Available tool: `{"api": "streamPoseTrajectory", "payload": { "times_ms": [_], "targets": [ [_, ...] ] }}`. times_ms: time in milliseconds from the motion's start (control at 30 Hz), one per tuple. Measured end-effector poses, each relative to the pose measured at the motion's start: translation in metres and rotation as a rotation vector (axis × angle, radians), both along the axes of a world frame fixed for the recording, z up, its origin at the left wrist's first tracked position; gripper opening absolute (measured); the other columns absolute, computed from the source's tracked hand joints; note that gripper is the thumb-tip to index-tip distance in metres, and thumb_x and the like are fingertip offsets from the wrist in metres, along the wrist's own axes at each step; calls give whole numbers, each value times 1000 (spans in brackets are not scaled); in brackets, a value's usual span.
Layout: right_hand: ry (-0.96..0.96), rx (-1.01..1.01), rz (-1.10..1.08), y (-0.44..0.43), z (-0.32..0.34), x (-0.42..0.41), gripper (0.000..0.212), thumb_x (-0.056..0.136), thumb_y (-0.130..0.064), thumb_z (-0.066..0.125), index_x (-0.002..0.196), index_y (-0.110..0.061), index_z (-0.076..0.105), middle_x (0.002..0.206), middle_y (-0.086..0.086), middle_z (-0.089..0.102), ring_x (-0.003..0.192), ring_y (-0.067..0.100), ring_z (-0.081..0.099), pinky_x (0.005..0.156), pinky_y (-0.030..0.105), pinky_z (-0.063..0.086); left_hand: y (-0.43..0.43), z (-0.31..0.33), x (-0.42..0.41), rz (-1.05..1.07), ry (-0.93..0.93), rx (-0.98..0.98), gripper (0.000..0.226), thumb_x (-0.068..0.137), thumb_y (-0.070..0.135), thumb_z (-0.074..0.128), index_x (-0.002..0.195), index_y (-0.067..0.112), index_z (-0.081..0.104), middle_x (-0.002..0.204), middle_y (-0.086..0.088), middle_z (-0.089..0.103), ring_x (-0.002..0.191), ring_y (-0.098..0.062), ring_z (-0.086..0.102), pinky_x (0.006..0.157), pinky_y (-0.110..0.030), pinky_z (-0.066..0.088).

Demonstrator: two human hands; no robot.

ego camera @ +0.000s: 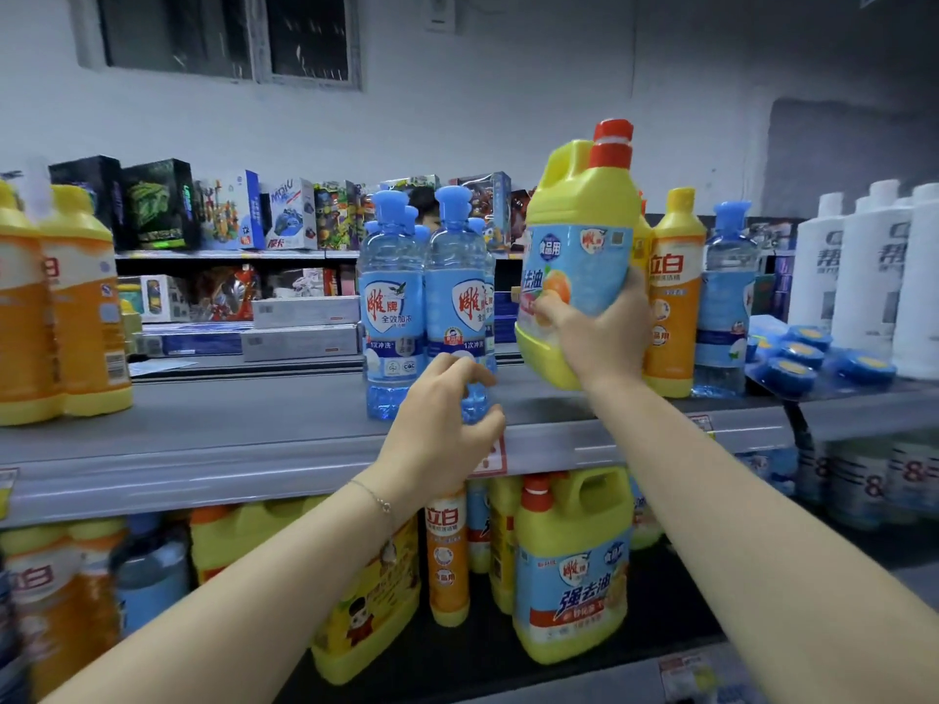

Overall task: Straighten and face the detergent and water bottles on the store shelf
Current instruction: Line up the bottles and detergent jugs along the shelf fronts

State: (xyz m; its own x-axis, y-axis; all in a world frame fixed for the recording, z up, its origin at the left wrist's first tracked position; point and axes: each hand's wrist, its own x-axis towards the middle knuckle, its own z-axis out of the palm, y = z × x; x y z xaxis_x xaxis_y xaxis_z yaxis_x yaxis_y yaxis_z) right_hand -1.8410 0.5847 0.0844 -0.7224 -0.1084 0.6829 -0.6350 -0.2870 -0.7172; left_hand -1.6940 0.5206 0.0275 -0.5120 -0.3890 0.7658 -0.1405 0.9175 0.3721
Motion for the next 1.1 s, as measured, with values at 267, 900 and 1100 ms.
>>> {"api": "streamPoseTrajectory", "payload": {
  "times_ms": [267, 900, 1100],
  "targets": [
    [-94, -135, 381, 69, 2, 5, 40, 58, 5, 77, 90, -17, 69, 89, -1, 73, 82, 19, 72, 63, 34, 58, 15, 10, -18, -161, 108, 224, 27, 93, 35, 56, 113, 18, 53, 105, 1, 59, 96, -10, 56, 76, -10, 44],
    [-166, 521, 965, 148, -118, -49, 60, 50, 0, 87, 102, -25, 69, 97, -4, 75, 92, 16, 71, 71, 25, 56, 57, -80, -18, -688, 37, 677, 93, 48, -7, 89, 126, 18, 45, 114, 0, 68, 104, -15, 67, 77, -28, 57],
    [-162, 843, 775, 148, -163, -77, 62, 67, 18, 75, 116, -16, 61, 107, -4, 73, 102, 9, 67, 78, 22, 54, 58, -144, -47, -586, -45, 744, 90, 53, -4, 89, 120, 33, 42, 112, 8, 65, 104, -8, 65, 77, -20, 55]
  ]
}}
